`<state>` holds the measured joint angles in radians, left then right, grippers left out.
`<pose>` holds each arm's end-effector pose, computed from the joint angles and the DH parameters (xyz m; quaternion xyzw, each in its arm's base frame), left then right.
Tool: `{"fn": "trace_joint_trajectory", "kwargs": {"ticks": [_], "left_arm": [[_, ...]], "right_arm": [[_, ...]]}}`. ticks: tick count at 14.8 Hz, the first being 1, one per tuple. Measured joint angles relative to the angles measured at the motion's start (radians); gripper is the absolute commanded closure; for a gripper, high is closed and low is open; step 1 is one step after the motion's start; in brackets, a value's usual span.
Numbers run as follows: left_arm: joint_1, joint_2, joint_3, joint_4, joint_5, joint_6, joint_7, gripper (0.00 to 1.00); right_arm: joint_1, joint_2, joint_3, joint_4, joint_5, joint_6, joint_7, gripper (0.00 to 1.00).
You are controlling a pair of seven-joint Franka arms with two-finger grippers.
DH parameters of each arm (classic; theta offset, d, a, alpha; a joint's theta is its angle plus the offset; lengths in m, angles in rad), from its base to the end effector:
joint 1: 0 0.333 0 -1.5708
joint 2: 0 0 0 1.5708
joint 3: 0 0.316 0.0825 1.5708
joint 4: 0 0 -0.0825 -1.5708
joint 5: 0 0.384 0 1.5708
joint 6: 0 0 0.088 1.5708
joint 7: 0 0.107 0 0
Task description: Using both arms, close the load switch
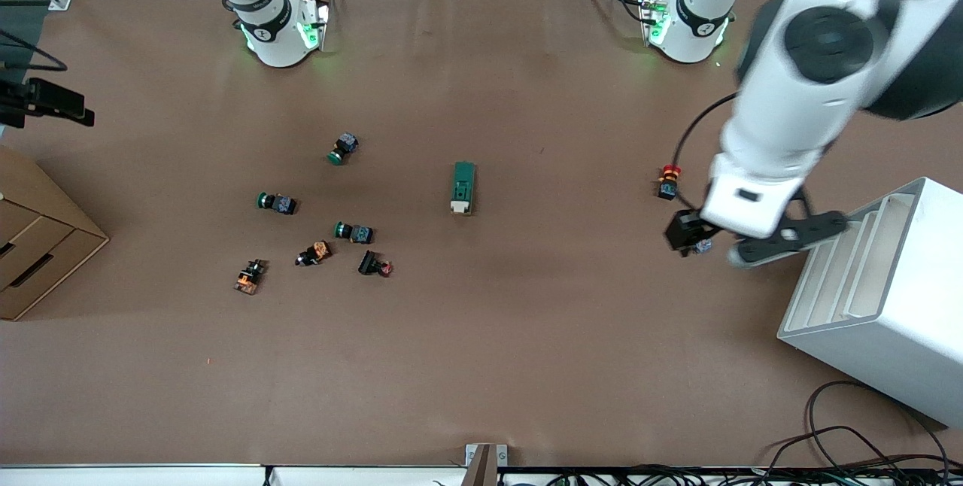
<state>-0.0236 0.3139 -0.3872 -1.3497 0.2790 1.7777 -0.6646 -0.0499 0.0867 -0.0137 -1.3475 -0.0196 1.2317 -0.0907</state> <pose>0.6302 -0.2053 0.5718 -0.9873 -0.1192 -0.0992 0.0344 0.5422 -0.0367 0.6522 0.9948 0.0111 -0.1015 0.0023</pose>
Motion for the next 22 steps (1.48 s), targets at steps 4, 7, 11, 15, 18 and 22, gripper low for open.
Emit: {"fn": "trace_joint_trajectory", "kwargs": {"ticks": [4, 7, 11, 15, 18, 22], "left_arm": [[-0.002, -0.113, 0.180, 0.001, -0.196, -0.088, 0.318, 0.00], [0.000, -0.180, 0.300, -0.001, -0.255, -0.179, 0.523, 0.00], [0.001, -0.248, 0.344, -0.036, -0.261, -0.257, 0.633, 0.00], [-0.001, -0.329, 0.352, -0.132, -0.285, -0.265, 0.645, 0.00], [-0.001, -0.382, 0.371, -0.191, -0.312, -0.269, 0.658, 0.00], [-0.001, -0.412, 0.361, -0.209, -0.314, -0.289, 0.658, 0.00]], "right_arm": [[0.005, -0.108, 0.000, -0.111, 0.000, 0.045, 0.000, 0.00], [0.015, -0.149, 0.000, -0.130, 0.000, 0.050, 0.000, 0.00], [0.016, -0.182, -0.012, -0.137, 0.000, 0.050, 0.000, 0.00], [0.016, -0.188, -0.020, -0.160, 0.000, 0.071, 0.000, 0.00], [0.017, -0.188, -0.021, -0.166, 0.001, 0.089, 0.000, 0.00], [0.024, -0.188, -0.021, -0.166, 0.008, 0.102, 0.000, 0.00]]}}
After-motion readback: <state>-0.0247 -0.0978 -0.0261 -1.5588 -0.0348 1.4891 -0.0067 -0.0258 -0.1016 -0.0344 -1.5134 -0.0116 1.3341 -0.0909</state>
